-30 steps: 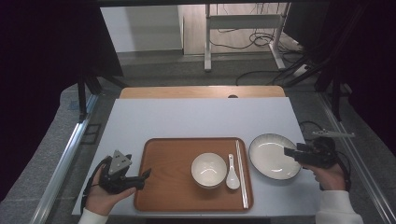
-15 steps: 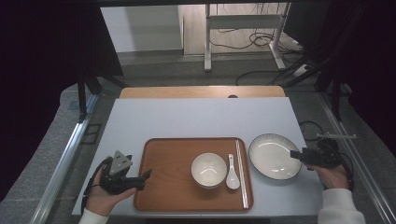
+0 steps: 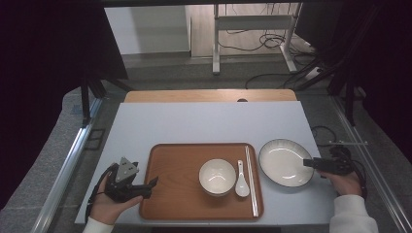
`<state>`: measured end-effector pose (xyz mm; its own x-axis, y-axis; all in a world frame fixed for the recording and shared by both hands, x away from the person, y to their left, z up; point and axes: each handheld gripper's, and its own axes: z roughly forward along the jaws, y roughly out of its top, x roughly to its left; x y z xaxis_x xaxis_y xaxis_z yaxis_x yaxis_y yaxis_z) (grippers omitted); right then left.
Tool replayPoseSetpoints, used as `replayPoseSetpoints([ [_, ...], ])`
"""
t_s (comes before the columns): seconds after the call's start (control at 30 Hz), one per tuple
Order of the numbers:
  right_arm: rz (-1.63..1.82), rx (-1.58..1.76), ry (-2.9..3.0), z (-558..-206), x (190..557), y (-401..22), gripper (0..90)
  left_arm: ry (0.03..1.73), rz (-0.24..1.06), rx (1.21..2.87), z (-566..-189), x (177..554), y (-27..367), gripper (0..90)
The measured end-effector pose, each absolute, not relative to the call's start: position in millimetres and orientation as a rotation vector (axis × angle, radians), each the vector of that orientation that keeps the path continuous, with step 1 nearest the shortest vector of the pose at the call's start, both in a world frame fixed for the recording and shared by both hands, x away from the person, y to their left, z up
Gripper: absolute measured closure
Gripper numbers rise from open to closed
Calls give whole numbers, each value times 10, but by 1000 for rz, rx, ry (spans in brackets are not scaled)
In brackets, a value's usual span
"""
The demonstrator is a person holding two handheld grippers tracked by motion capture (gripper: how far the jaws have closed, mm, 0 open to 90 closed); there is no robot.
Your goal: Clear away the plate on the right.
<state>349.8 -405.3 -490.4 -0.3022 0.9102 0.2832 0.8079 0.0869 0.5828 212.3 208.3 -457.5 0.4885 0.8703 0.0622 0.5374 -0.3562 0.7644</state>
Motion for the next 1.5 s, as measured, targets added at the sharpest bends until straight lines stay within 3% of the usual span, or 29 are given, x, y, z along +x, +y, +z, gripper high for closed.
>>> replayPoseSetpoints([
  [0.27,1018,1786,2258,-5011,3573,-4027,599,1158,614,2043,-4579,2123,2084,178],
  [0.37,1013,1813,2242,-5030,3588,-4045,694,1159,614,2044,-4584,2125,2084,178],
  [0.6,1078,1875,2185,-4985,3571,-4116,794,1157,615,2051,-4591,2130,2073,178],
  [1.5,1102,1844,2086,-4673,3499,-4000,854,1159,622,2037,-4564,2113,2098,178],
])
